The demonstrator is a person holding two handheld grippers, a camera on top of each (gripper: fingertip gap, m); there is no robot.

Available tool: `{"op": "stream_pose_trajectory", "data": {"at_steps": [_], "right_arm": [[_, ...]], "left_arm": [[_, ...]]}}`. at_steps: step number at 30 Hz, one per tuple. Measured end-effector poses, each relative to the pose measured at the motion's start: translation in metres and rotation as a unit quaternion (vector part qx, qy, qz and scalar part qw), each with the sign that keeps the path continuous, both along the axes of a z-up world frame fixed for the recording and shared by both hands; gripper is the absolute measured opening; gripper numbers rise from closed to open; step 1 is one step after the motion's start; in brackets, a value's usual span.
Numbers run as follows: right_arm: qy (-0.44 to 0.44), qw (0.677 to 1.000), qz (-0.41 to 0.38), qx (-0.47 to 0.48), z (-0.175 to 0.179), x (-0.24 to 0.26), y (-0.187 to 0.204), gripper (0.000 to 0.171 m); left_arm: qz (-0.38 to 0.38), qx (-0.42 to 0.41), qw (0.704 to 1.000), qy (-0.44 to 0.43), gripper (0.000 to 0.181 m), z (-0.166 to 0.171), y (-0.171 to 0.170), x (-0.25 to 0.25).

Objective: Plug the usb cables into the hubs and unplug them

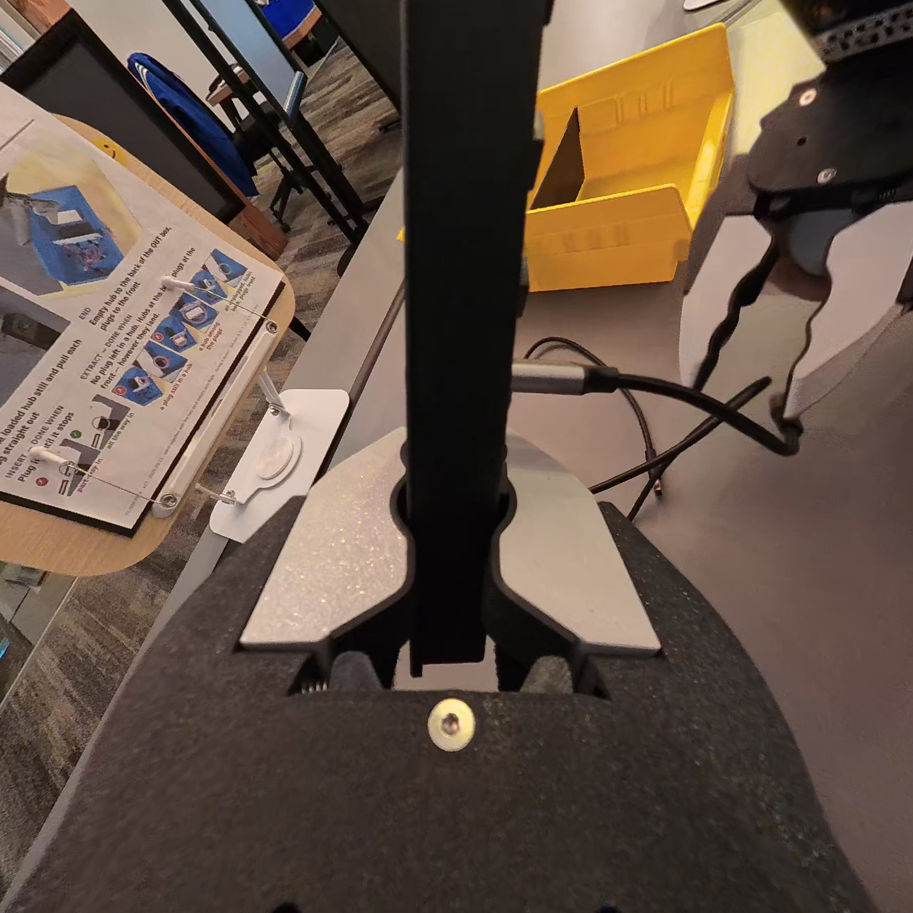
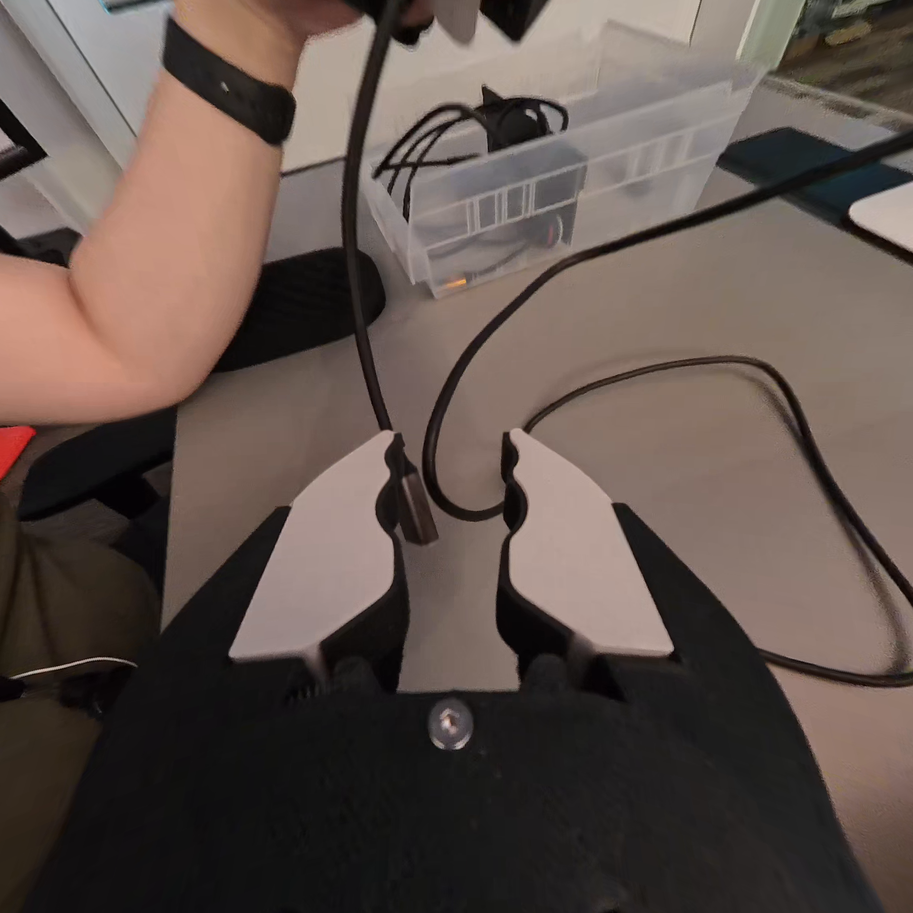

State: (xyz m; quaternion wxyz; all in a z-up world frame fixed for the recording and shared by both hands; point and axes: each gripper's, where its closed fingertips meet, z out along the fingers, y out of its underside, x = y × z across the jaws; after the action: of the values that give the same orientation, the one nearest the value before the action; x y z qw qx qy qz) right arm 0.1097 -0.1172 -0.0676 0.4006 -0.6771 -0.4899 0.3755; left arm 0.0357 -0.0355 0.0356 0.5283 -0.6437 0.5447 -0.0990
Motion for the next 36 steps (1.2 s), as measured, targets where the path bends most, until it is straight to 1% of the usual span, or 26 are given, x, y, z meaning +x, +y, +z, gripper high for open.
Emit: {"op": "stream_pose_trajectory", "data": {"at_steps": [2, 3, 4, 5, 8, 10, 12, 15, 16, 19, 22, 26, 31, 36], "right_arm": [[-0.021, 1.000, 0.001, -0.002, -0.011, -0.003, -0.001, 0.037], [-0.027, 1.000, 0.002, -0.002, -0.014, -0.005, -0.001, 0.025], [-0.028, 1.000, 0.005, -0.002, -0.014, -0.006, -0.002, 0.005], [-0.031, 1.000, 0.000, 0.001, -0.013, -0.006, 0.000, 0.000], [-0.074, 0.997, -0.018, 0.030, -0.010, 0.002, 0.011, 0.000], [-0.104, 0.992, -0.025, 0.061, 0.003, 0.008, 0.023, 0.000], [-0.131, 0.987, -0.029, 0.091, 0.028, 0.015, 0.035, 0.000], [-0.163, 0.977, -0.032, 0.132, 0.077, 0.023, 0.053, 0.000], [-0.176, 0.973, -0.035, 0.146, 0.094, 0.026, 0.060, 0.000], [-0.218, 0.957, -0.043, 0.187, 0.142, 0.032, 0.078, 0.000], [-0.247, 0.939, -0.053, 0.232, 0.191, 0.033, 0.087, 0.000], [-0.294, 0.901, -0.105, 0.302, 0.253, 0.045, 0.107, 0.000], [-0.302, 0.874, -0.175, 0.338, 0.322, 0.075, 0.129, 0.000], [-0.287, 0.850, -0.241, 0.371, 0.389, 0.113, 0.149, 0.000]], "left_arm": [[-0.001, 0.001, 1.000, 0.000, 0.027, 0.002, -0.002, -0.001], [-0.002, 0.004, 1.000, -0.001, 0.027, 0.003, -0.002, -0.002], [-0.002, 0.007, 1.000, -0.002, 0.027, 0.004, -0.003, -0.003], [0.001, 0.009, 1.000, 0.000, 0.027, 0.005, -0.003, -0.004], [0.009, 0.013, 1.000, -0.007, 0.027, 0.009, -0.003, -0.009], [0.011, 0.018, 0.999, -0.026, 0.027, 0.016, -0.004, -0.014], [0.017, 0.027, 0.998, -0.047, 0.027, 0.026, -0.005, -0.020], [0.030, 0.046, 0.996, -0.076, 0.027, 0.041, -0.008, -0.031], [0.035, 0.053, 0.995, -0.083, 0.029, 0.045, -0.009, -0.034], [0.037, 0.062, 0.993, -0.096, 0.028, 0.054, -0.015, -0.041], [0.036, 0.071, 0.991, -0.106, 0.026, 0.061, -0.020, -0.045], [0.039, 0.089, 0.986, -0.136, 0.026, 0.075, -0.023, -0.047], [0.025, 0.091, 0.978, -0.185, 0.027, 0.091, -0.030, -0.045], [0.028, 0.092, 0.978, -0.187, 0.027, 0.093, -0.028, -0.040]]}}
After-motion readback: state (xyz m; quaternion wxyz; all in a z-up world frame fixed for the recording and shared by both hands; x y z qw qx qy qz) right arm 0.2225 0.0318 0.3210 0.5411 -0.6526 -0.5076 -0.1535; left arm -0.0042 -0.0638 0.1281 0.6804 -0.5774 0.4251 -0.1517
